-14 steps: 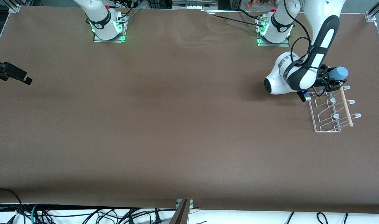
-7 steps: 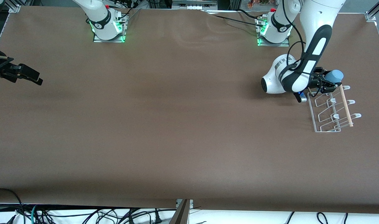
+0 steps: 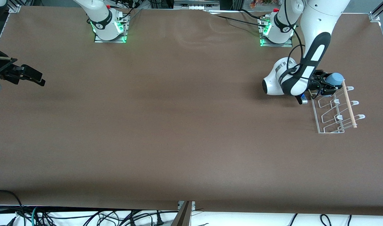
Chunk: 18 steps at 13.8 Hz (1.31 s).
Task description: Transfer cup to left arm and place on rack
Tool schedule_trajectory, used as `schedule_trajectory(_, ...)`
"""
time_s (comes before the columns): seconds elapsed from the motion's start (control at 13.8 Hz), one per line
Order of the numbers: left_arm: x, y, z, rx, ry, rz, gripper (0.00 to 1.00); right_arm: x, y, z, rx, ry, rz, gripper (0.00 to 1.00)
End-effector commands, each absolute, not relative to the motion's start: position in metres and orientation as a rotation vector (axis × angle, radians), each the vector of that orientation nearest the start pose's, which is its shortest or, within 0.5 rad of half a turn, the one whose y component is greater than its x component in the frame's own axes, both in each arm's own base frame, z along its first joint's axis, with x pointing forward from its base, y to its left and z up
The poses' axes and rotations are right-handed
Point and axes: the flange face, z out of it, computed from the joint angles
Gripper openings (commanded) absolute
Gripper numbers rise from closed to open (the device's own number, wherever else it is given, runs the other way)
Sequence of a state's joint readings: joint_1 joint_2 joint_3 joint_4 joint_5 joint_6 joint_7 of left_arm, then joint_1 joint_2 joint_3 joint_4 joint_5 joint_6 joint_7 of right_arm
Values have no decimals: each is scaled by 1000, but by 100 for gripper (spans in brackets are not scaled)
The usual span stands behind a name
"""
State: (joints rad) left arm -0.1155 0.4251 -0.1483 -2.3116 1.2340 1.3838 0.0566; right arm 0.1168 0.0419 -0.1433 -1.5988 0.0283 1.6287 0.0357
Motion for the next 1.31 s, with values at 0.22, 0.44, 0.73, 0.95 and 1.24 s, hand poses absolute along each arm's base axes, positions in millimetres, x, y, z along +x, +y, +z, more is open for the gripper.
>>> schedule_trajectory(0.22,438,-3,191,-1418,906,1030,100,567,-1,596,-3130,51,50,99)
schedule_trajectory(0.44,443,-21,208,-1456,901,982,100,566,-3,594,-3129,51,67,99)
schedule_trajectory(0.73,472,-58,268,-1799,765,932,100,566,-1,595,-3130,56,62,99)
schedule_trajectory(0.95,502,-81,325,-2216,615,901,100,566,-1,596,-3126,54,60,99)
schedule_trajectory(1.24,532,-91,393,-2655,363,813,100,567,-2,599,-3124,56,48,99)
